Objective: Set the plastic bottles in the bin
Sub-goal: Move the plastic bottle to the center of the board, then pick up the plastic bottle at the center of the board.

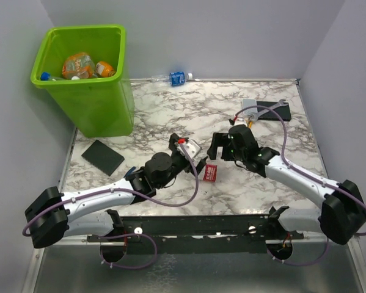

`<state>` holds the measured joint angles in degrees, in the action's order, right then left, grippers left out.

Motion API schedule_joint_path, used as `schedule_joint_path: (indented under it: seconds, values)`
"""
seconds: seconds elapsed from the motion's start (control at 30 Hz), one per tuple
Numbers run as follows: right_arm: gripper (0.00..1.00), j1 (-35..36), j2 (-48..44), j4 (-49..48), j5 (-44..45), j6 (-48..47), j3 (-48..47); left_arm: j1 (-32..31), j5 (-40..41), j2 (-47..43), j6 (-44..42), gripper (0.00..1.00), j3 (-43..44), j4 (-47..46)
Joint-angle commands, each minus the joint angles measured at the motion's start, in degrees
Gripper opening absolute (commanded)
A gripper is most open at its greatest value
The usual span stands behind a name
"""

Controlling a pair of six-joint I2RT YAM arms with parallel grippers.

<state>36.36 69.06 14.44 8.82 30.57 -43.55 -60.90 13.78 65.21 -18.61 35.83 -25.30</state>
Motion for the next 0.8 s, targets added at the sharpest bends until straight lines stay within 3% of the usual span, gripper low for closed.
schedule_joint_path:
  seconds: [0.0, 0.13, 0.27, 0.4, 0.5, 0.77]
  values:
    - [1.0, -0.41, 7.19, -7.04, -4.63, -1.64, -4.47, 2.25, 11.19, 0.0, 48.14, 0.99, -5.35, 0.79]
    - [0.98, -0.51, 12.19, -6.46, -7.86, -1.15, -5.28, 4.76, 9.8, -1.14, 71.83, 0.99, -12.33, -2.27]
    - [0.98, -0.5, 9.75, -10.98, -12.33, -0.07, 0.69, 5.08, 12.58, -5.07, 83.39, 0.99, -19.34, -4.0]
    - [0.98, -0.54, 8.29, -13.98, -15.0, 1.62, 5.46, 5.27, 18.29, -6.7, 94.02, 0.99, -32.76, -19.79]
    - [0.97, -0.5, 8.01, -16.33, -15.44, 2.36, 7.16, 5.68, 17.74, -3.55, 93.89, 0.99, -33.19, -23.96]
    - [0.96, -0.52, 3.94, -19.95, -18.23, 7.67, 12.86, 10.25, 6.44, 10.79, 90.73, 0.99, -22.52, -24.41]
